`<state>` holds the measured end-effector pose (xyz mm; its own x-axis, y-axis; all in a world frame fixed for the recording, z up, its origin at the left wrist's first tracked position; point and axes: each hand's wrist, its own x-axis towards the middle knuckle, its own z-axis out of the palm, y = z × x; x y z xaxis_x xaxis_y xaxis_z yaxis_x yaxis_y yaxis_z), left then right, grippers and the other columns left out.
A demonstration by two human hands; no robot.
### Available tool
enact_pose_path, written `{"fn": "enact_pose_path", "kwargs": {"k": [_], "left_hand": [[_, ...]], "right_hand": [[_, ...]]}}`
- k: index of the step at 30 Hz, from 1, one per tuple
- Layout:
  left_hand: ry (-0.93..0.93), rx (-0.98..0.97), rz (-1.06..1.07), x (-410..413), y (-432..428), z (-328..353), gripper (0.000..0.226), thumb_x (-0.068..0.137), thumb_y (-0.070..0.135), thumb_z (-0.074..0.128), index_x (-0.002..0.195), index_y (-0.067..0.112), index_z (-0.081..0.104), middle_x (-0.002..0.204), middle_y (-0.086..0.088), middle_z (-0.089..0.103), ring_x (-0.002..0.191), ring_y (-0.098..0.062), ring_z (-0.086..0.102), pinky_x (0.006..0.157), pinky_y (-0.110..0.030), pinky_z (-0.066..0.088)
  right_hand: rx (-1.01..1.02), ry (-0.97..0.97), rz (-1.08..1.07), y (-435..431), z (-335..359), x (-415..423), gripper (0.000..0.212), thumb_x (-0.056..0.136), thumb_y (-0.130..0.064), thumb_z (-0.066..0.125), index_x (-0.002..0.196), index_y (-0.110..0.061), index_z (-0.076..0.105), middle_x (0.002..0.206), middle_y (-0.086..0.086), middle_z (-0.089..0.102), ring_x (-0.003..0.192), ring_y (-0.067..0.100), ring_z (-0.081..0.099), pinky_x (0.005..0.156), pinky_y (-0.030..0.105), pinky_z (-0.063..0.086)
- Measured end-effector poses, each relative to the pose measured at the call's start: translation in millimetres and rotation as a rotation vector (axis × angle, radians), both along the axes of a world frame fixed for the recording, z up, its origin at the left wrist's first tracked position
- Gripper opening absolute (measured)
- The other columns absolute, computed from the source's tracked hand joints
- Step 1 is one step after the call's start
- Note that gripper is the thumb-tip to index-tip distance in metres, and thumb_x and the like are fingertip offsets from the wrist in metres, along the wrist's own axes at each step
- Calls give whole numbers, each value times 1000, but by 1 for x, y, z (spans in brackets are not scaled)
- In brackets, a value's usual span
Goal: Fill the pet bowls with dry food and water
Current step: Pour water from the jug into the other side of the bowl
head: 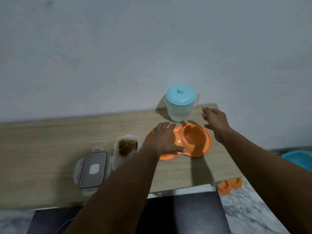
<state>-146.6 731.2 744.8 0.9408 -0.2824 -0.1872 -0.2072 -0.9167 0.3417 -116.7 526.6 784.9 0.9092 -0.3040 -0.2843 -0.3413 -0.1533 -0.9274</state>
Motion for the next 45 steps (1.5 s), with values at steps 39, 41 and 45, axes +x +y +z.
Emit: {"fn": "enact_pose_path", "kwargs": {"k": [39, 41, 45], "left_hand": [[144, 131, 16, 29, -32, -39, 102, 60, 47, 87, 146, 20, 40, 152, -6, 42, 148, -28, 20, 121, -48, 13], [150, 142, -4, 25, -28, -39, 103, 59, 48, 87, 146, 21, 39, 152, -6, 41, 148, -28, 21, 120, -48, 14], [150, 150, -28, 13, -23, -40, 100, 62, 48, 86, 146, 20, 38, 153, -7, 41, 148, -30, 20, 120, -48, 14]], "right_hand": [[558, -19, -110, -23, -18, 95, 43, 75, -45, 73, 110, -20, 71, 105, 2, 77, 97, 24, 74, 91, 43, 58], [514, -42, -128, -35, -12, 85, 35, 77, -43, 74, 105, -21, 71, 102, 1, 77, 96, 23, 73, 88, 41, 59], [447, -71, -143, -54, -7, 61, 36, 76, -40, 75, 105, -21, 71, 101, 2, 77, 95, 23, 73, 86, 41, 60]]}}
